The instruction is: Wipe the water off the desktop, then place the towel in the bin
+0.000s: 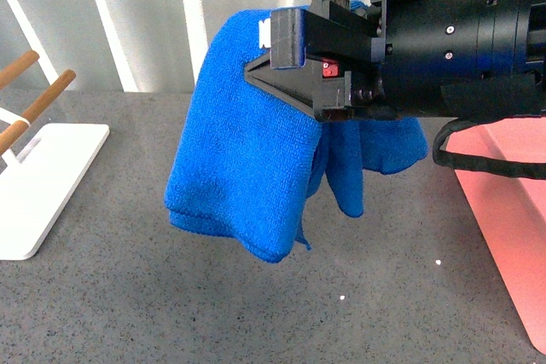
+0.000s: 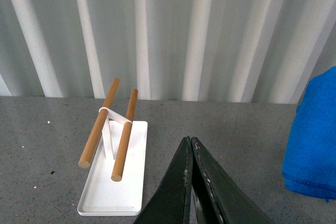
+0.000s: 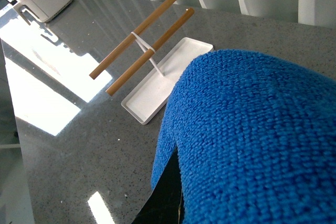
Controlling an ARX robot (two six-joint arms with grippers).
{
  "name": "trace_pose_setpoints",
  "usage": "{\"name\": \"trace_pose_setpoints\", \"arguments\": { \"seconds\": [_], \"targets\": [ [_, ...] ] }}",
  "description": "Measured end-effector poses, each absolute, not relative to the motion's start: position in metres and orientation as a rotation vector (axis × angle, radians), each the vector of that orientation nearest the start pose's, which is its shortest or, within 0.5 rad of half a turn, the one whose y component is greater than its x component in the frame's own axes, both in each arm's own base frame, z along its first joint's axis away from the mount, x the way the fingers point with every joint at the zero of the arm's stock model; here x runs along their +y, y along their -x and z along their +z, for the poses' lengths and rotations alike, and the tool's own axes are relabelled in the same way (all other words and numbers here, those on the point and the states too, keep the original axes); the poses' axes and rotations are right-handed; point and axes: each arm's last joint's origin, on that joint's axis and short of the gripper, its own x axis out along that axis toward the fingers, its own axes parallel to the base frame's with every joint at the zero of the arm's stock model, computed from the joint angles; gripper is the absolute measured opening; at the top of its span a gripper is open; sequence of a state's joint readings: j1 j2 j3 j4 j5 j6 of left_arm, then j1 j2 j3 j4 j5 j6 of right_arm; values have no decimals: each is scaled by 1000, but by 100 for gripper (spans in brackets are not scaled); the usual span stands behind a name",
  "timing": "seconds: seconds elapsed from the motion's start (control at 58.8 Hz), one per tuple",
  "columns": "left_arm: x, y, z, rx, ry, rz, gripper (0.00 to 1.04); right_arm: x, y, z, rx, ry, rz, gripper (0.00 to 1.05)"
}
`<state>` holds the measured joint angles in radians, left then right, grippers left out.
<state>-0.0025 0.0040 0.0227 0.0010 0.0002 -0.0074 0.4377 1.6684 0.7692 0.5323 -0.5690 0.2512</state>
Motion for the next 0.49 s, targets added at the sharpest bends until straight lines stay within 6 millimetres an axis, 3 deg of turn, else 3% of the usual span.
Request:
{"name": "trace_pose_setpoints", "arguments": {
  "seconds": [0.085,0.187,0.255,0.493],
  "targets": [
    [0,-97,171,-19,7,-2,4,155,-293,179,505,-252,941,4],
    [0,-97,171,-19,7,-2,22,154,-294,175,524,-257,933,4],
    [0,-97,171,-19,7,-2,38,153,-296,160,622,-263,920,4],
    [0,-96,171,-20,7,-2,77,143,-309,98,982,-182,790,4]
  ]
}}
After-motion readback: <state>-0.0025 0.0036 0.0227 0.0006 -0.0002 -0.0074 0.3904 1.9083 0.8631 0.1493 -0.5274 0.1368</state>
